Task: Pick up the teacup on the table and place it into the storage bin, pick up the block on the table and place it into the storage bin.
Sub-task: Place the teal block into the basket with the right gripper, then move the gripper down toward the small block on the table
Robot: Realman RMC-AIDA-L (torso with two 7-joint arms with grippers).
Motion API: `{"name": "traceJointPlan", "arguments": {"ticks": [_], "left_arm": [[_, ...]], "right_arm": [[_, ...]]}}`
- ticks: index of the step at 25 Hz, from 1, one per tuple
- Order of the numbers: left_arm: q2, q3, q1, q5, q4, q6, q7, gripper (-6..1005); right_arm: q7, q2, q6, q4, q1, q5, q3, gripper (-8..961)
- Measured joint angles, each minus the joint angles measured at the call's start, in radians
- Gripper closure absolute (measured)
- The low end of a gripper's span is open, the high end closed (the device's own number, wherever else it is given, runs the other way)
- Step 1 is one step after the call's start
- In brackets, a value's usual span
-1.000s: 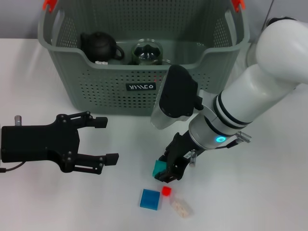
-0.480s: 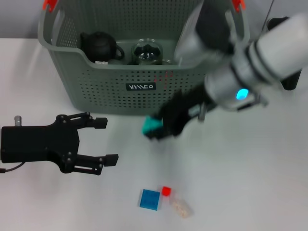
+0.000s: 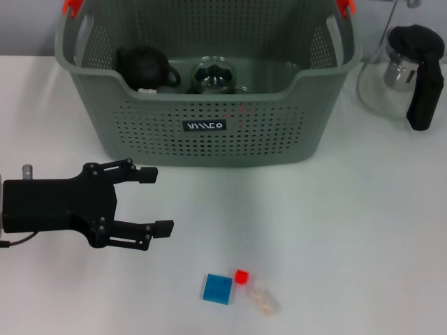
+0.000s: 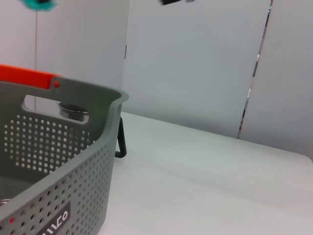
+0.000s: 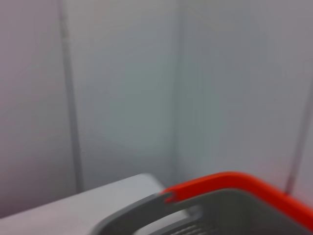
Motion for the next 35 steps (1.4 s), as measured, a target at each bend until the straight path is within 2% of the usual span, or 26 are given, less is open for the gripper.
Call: {"name": "traceJointPlan", "arguments": {"ticks": [5,9,13,15,18,21,26,31,32,33,34,35], "left_arm": [[0.001,0.000,-0.005,0.000,0.000,0.000,-0.003,52],[0.003,0.000,-0.011,0.000,0.002,0.000,-0.004,52],[0.005,0.000,-0.014,0.000,0.002,0.000,-0.003,52],[0.006,0.000,-0.015,0.000,0.000,-0.002,-0.001,52],[0.006,0.001,-0.017,0.000,0.000,-0.002,0.002,52],[0.006,0.003,-0.018,0.005,0.000,-0.001,0.003,52],[0.006,0.006,-0.013,0.019,0.000,-0.001,0.015,52],[0.006,0.001,-0.008,0.021,0.003,0.001,0.018,52],[0.006,0.001,-0.007,0.021,0.001,-0.001,0.018,52],[0.005,0.000,-0.006,0.021,0.001,-0.003,0.019,52],[0.004,0.000,-0.006,0.021,0.000,-0.006,0.019,52],[0.004,0.000,-0.006,0.021,0.000,-0.006,0.019,52]], "right_arm": [[-0.026,-0.013,0.128,0.182,0.054,-0.004,-0.002,529],[-0.051,-0.016,0.178,0.251,0.074,-0.006,-0.004,467],[-0.060,-0.014,0.191,0.248,0.069,-0.005,-0.005,405],[-0.086,-0.007,0.188,0.226,0.055,0.003,0.000,374],[-0.128,0.007,0.152,0.134,-0.003,0.053,0.005,279],[-0.145,-0.001,0.038,0.075,-0.059,0.112,0.011,158],[-0.141,-0.043,-0.297,0.029,-0.130,0.129,0.090,-5],[-0.043,-0.095,-0.603,0.005,-0.175,0.101,0.101,5],[-0.009,-0.099,-0.649,0.005,-0.178,0.076,0.098,7],[0.036,-0.092,-0.695,0.005,-0.178,-0.002,0.092,9],[0.036,-0.092,-0.695,0.005,-0.178,-0.002,0.092,9],[0.049,-0.083,-0.718,0.005,-0.177,-0.047,0.088,9]]}}
